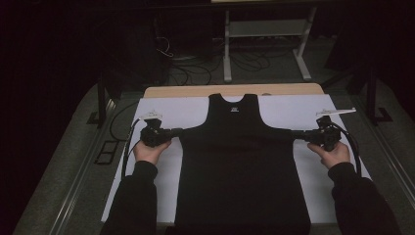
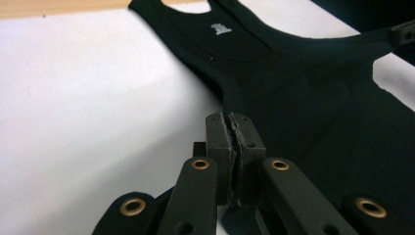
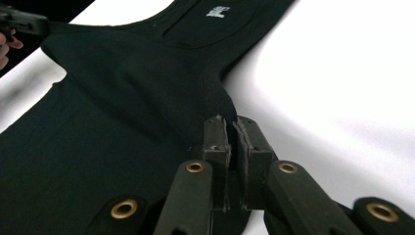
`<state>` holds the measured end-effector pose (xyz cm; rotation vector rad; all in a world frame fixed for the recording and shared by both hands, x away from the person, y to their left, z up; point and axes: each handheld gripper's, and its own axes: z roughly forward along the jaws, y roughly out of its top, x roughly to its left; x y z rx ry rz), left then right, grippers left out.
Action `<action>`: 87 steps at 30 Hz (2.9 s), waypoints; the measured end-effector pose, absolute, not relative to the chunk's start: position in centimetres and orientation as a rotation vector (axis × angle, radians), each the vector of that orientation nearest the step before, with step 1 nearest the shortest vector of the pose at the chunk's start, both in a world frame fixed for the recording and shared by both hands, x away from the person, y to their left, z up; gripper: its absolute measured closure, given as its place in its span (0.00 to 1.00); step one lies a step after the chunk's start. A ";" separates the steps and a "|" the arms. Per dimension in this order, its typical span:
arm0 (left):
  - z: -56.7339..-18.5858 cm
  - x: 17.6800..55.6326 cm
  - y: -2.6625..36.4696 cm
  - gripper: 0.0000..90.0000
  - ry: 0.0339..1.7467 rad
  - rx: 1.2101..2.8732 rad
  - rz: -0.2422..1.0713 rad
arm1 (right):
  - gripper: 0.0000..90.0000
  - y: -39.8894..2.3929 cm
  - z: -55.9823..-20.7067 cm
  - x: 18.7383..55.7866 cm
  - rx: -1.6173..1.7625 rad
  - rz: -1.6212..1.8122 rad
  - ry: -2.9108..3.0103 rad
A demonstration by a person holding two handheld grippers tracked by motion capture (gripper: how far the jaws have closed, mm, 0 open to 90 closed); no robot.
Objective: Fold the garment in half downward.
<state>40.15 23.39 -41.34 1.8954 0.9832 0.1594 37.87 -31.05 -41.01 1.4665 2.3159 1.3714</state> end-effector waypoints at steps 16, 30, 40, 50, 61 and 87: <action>-41.6 38.4 23.6 0.96 0.994 1.893 0.128 | 0.92 -32.1 -41.3 36.1 1.541 1.387 2.284; -42.3 36.8 23.4 0.96 0.995 1.935 0.065 | 0.92 -32.0 -42.0 34.5 1.567 1.363 2.321; -42.3 35.7 23.0 0.96 0.977 1.966 0.033 | 0.92 -32.0 -42.4 33.5 1.594 1.368 2.340; -42.2 35.0 23.0 0.96 0.969 1.996 -0.013 | 0.92 -32.2 -42.6 32.7 1.621 1.367 2.352; -43.0 34.3 23.0 0.96 0.973 2.056 -0.083 | 0.92 -32.1 -43.0 31.7 1.658 1.340 2.391; -42.3 33.6 24.0 0.96 0.948 2.037 -0.115 | 0.92 -33.0 -42.4 30.0 1.681 1.402 2.362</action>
